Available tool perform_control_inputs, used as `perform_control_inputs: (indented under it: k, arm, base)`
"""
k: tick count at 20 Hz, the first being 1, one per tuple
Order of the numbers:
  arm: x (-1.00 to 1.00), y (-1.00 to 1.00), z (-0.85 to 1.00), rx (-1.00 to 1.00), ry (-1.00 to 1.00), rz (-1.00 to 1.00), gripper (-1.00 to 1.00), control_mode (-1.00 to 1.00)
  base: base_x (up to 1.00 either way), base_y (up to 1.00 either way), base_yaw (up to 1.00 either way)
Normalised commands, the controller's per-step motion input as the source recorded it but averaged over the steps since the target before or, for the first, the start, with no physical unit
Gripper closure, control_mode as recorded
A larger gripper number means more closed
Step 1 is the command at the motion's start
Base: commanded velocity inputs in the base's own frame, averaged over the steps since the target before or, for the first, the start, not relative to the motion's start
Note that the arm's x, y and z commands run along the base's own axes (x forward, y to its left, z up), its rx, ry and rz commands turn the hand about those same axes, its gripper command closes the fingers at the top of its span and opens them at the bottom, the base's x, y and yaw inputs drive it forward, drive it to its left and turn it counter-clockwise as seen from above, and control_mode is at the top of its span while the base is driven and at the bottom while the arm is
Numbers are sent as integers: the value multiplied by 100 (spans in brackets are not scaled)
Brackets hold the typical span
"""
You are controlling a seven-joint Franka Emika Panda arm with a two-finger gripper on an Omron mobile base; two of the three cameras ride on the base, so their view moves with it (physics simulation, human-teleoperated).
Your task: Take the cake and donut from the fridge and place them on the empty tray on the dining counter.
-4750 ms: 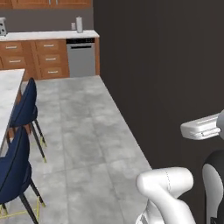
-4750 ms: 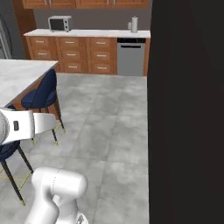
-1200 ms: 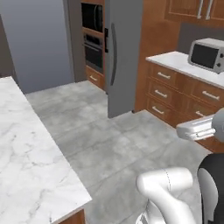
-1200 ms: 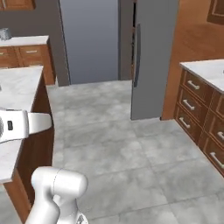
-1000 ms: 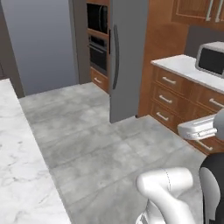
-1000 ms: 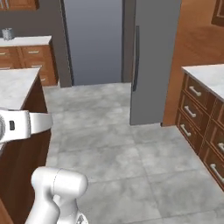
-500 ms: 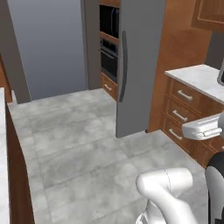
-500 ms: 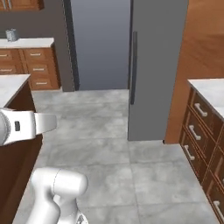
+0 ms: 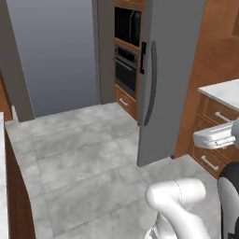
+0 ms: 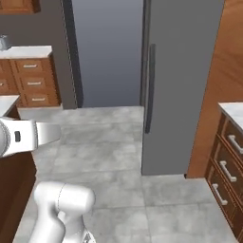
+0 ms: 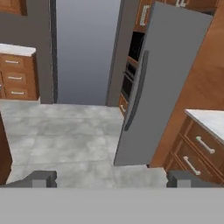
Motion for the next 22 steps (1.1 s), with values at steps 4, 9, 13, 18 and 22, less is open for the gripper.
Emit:
perform_control_inputs:
  k: [4, 9, 13, 18, 22]
  arm:
    - [0, 0, 0, 0, 0, 0, -100, 100]
    - [0, 0, 0, 0, 0, 0, -100, 100]
    - [0, 0, 0, 0, 0, 0, -100, 100]
    - [0, 0, 0, 0, 0, 0, -100, 100]
    - [0, 0, 0, 0, 0, 0, -100, 100]
  base:
    - [100, 16, -6]
    - [100, 21, -6]
    - [100, 23, -7]
    - [100, 18, -8]
    - [100, 5, -10]
